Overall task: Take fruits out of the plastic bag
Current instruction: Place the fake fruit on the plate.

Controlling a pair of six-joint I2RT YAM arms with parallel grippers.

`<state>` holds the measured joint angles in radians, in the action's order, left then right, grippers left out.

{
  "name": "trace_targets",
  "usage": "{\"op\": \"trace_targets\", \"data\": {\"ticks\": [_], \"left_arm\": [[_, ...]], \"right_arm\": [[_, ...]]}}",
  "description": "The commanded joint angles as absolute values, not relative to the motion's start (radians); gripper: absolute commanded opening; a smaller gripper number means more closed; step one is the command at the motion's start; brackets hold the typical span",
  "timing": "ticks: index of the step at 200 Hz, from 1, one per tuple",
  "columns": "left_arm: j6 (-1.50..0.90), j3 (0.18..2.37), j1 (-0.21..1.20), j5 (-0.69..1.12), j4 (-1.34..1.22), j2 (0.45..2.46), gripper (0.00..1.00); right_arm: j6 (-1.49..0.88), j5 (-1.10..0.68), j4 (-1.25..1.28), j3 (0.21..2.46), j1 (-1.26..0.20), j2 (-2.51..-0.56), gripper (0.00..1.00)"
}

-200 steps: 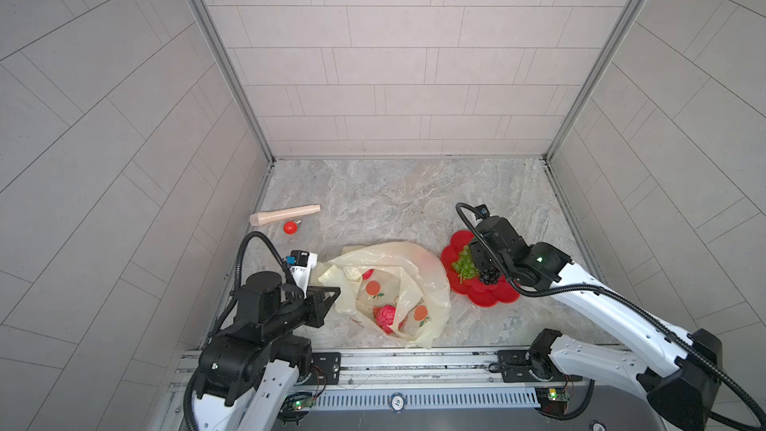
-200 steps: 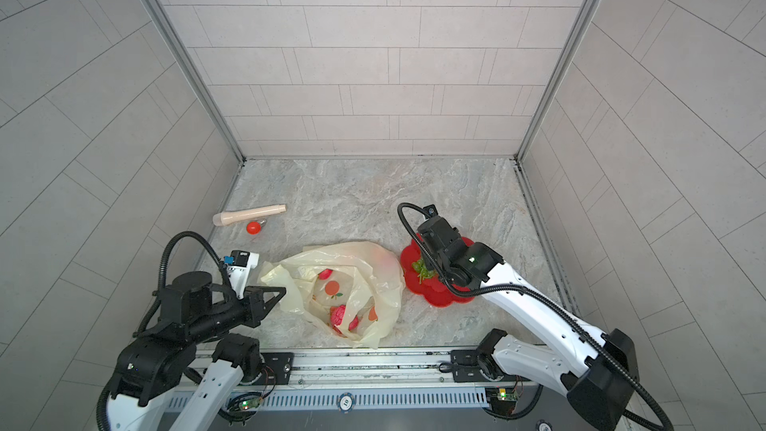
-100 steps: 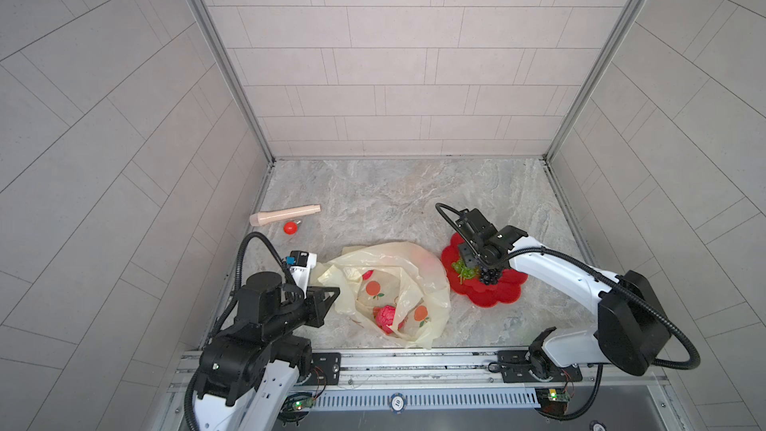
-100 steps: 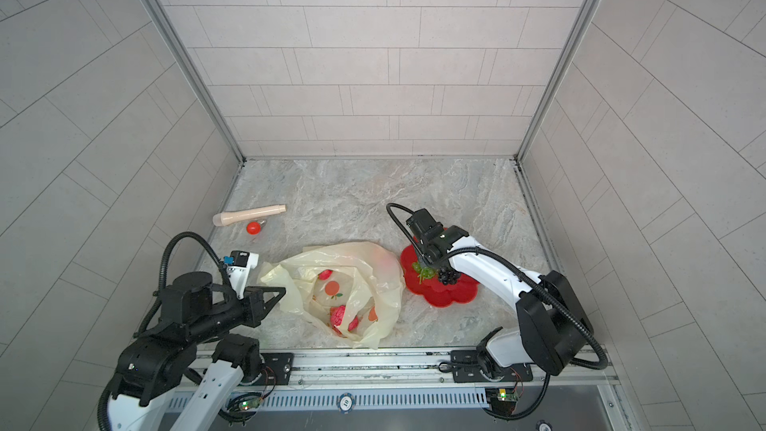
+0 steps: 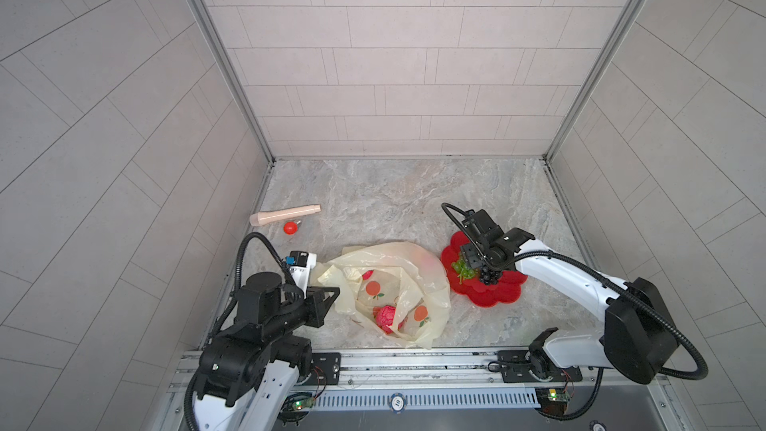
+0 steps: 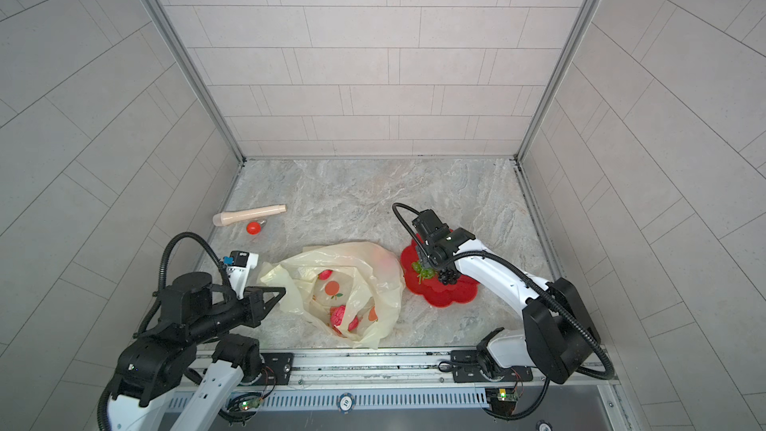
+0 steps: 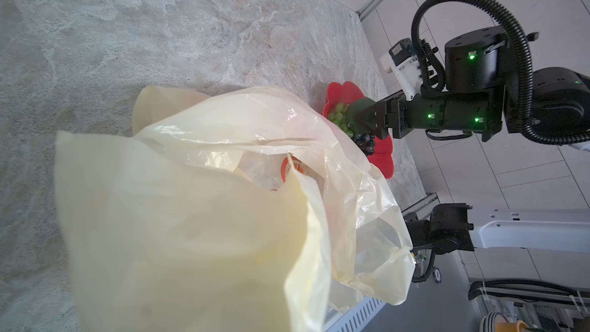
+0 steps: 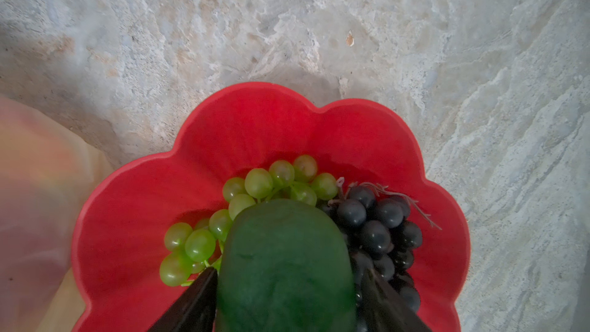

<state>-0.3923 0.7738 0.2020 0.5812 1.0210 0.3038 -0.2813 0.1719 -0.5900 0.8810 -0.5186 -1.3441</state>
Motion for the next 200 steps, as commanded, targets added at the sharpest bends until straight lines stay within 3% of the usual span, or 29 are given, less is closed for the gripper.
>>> {"op": "trace_targets", "data": {"ticks": [1,20,38,54,164,200], "left_arm": [[-0.396,0.763,0.195,0.577,1.007,0.293,0.02],[-0.395,0.764,0.195,0.576,1.006,0.291,0.02],[-0.396,0.763,0.193,0.575,1.006,0.291,0.02],[-0.396,0.763,0.194,0.576,1.006,0.291,0.02],[-0.397,0.763,0.192,0.575,1.006,0.287,0.02],[-0.397,0.762,0.193,0.576,1.006,0.288,0.02]], "right_arm": [[-0.281,0.175,-0.607,0.876,-0.512,-1.319,0.73],[-0.284,0.149,-0.612,0.875,-0.512,-1.292,0.70],[-0.287,0.085,-0.589,0.855,-0.513,-1.244,0.56],[-0.294,0.073,-0.582,0.838,-0.513,-1.218,0.51],[-0.289,0.045,-0.744,0.793,-0.541,-1.021,0.47],[-0.341,-0.046,-0.641,0.698,-0.586,-0.903,0.48]]}}
